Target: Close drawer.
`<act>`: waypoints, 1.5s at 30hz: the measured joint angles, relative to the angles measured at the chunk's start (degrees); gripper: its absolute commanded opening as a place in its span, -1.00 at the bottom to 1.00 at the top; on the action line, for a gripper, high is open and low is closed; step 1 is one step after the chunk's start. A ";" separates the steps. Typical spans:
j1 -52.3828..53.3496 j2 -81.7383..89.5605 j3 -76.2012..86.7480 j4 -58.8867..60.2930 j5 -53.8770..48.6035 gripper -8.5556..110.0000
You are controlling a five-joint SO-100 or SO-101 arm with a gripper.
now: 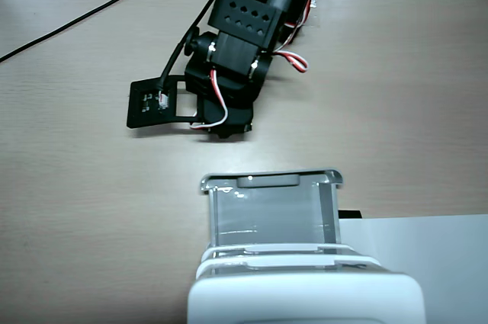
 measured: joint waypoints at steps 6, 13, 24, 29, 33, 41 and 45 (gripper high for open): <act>0.35 3.25 -1.93 5.19 12.04 -0.85; -0.88 4.83 -2.02 6.24 13.36 -0.85; -2.55 4.83 -2.02 6.42 12.57 -0.85; -2.72 4.83 -2.02 6.42 11.69 -0.85; -2.64 4.83 -2.02 6.42 10.28 -0.85; -2.64 5.27 -1.93 5.62 9.84 -0.85; -2.72 5.36 -1.58 5.45 9.84 -0.85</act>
